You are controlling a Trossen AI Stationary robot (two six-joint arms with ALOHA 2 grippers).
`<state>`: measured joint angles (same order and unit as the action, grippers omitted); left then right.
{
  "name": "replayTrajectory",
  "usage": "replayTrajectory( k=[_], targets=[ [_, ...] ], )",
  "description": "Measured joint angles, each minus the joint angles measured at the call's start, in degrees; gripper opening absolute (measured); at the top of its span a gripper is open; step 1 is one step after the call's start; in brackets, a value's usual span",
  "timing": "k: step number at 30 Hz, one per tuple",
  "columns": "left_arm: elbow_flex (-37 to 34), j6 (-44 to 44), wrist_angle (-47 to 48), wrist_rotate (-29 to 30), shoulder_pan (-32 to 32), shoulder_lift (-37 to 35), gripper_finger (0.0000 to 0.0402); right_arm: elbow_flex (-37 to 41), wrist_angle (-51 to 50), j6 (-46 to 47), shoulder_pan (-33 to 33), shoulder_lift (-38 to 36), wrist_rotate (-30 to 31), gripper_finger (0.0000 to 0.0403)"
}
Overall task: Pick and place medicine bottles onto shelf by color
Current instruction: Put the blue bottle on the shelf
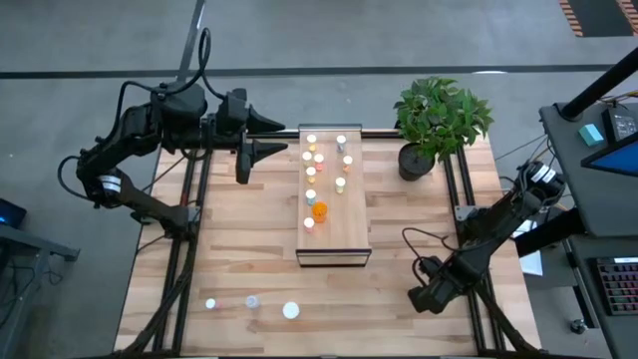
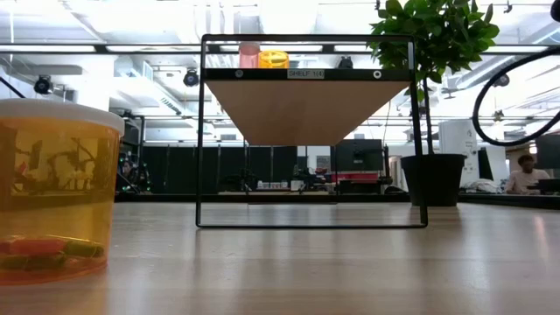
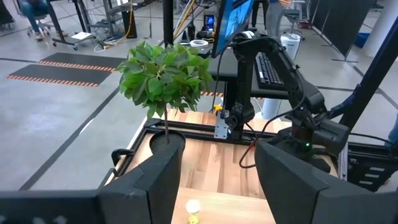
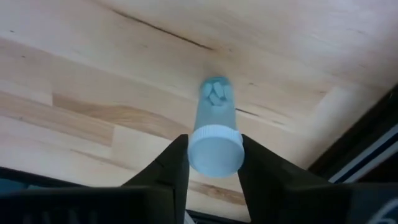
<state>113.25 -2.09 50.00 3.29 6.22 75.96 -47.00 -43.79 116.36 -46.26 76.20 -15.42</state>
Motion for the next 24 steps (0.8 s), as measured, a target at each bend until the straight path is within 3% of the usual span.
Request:
replayTrajectory(
  k=[7, 12, 15, 20, 24],
  targets=[
    [0.0, -0.23, -0.07, 0.02, 0.04, 0.0, 0.0187, -3.51, -1.87, -2.06, 0.34, -0.8, -0.01, 0.0114],
    [-0.1, -0.55, -0.09, 0.02, 0.04, 0.02, 0.0187, -13.73, -12.48, -3.96, 3.2, -4.49, 0.99, 0.0115],
    [-0.24, -0.55, -0.12, 0.02, 0.04, 0.02, 0.0187, -22.22, -20.97, -5.84, 5.39, -5.79, 4.69, 0.011],
    [-0.61, -0.43, -0.25, 0.02, 0.02, 0.02, 0.0187, -34.07, -29.17, -14.17, 13.21, -4.96, 12.39, 0.0109],
    [-2.07, -0.5, -0.41, 0.04, -0.36, 0.02, 0.0187, -41.1, -33.01, -26.32, 21.51, -1.64, 13.0, 0.0108]
  ],
)
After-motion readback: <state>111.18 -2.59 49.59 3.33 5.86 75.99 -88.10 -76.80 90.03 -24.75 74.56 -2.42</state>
